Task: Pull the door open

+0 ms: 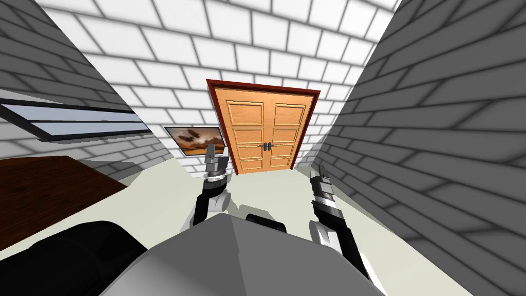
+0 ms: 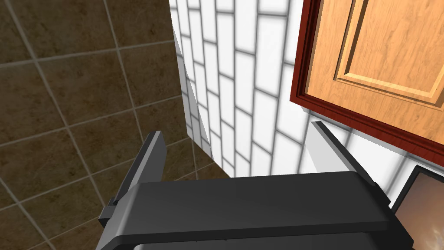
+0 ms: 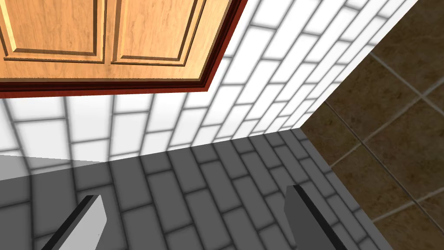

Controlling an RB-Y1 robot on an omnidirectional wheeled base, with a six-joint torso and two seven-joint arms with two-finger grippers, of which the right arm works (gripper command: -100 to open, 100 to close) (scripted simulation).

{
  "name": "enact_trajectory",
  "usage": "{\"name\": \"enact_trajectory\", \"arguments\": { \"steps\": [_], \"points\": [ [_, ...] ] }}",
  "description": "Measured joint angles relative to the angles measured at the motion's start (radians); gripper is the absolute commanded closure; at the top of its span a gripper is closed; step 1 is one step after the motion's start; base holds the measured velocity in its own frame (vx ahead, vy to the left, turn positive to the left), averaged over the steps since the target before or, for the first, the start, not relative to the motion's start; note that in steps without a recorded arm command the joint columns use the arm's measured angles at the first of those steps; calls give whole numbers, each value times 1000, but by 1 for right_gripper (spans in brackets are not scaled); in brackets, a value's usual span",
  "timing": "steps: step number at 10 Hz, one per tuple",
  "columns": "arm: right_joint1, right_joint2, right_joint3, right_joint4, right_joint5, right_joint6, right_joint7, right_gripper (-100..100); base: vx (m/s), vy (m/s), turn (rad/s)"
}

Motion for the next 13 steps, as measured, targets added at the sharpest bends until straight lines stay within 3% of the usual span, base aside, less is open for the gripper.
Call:
{"name": "enact_trajectory", "arguments": {
  "steps": [13],
  "points": [
    [-143, -76, -14, 241, -4, 4, -71, -100, 102, 4, 58]
  ]
}}
